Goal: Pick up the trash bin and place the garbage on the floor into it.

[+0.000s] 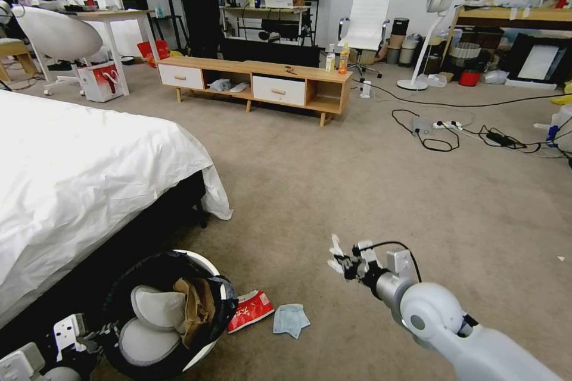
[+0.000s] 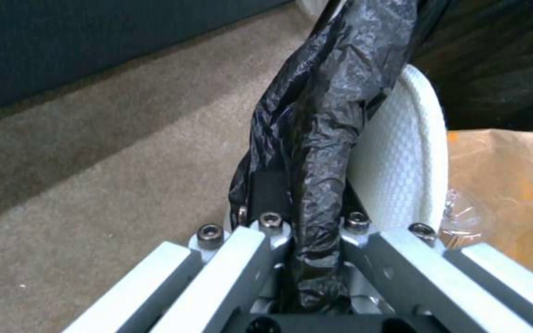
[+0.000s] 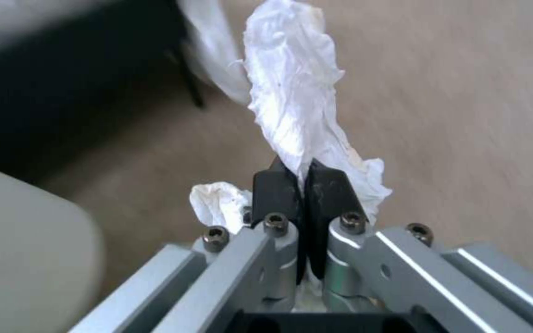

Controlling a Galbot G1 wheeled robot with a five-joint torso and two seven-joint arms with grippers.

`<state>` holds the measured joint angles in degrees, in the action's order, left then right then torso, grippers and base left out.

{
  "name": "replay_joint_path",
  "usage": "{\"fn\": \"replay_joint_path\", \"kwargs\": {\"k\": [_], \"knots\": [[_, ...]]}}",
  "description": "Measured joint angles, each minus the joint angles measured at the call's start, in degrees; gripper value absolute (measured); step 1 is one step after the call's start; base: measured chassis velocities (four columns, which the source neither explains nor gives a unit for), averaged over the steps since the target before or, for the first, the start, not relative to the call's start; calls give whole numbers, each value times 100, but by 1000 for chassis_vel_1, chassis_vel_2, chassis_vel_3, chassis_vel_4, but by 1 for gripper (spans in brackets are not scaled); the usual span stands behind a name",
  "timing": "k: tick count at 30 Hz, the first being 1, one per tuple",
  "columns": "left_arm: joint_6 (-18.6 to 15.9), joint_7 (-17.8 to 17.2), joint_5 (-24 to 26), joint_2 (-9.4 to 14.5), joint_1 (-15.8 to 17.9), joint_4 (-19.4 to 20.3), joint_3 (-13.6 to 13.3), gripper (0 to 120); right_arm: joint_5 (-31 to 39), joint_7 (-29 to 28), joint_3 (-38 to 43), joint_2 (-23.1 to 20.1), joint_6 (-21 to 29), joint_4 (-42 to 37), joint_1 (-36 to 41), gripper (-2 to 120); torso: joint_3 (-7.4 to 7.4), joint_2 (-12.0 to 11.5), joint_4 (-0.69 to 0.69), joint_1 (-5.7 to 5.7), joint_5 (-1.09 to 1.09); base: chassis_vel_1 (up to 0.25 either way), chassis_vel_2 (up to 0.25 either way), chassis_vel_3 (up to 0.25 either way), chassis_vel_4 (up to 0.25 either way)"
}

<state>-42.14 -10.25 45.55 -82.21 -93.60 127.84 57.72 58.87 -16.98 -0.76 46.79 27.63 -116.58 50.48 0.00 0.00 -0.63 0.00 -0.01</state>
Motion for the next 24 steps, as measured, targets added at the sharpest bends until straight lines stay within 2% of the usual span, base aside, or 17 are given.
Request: {"fn": "replay_joint_path", "kwargs": {"k": [1, 9, 19, 24], "knots": [[0, -8, 0, -3, 15, 4, -24, 2, 141, -73, -21, -1, -7, -364, -170, 0, 0, 0, 0, 0, -1, 0, 0, 0, 0], [0, -9, -31, -27, 18, 38, -110, 2, 637, -239, -185, 146, -206, -1082, -871, 0, 0, 0, 1, 0, 0, 0, 0, 0, 0], [0, -5, -92, -65, 10, 62, -188, 2, 911, 161, -404, 231, -620, -1334, -1187, 0, 0, 0, -1, 0, 1, 0, 0, 0, 0], [0, -3, -105, -50, -16, 123, -214, 2, 1197, 315, -907, 387, -798, -1335, -1670, 0, 0, 0, 0, 0, 0, 0, 0, 0, 0]]}}
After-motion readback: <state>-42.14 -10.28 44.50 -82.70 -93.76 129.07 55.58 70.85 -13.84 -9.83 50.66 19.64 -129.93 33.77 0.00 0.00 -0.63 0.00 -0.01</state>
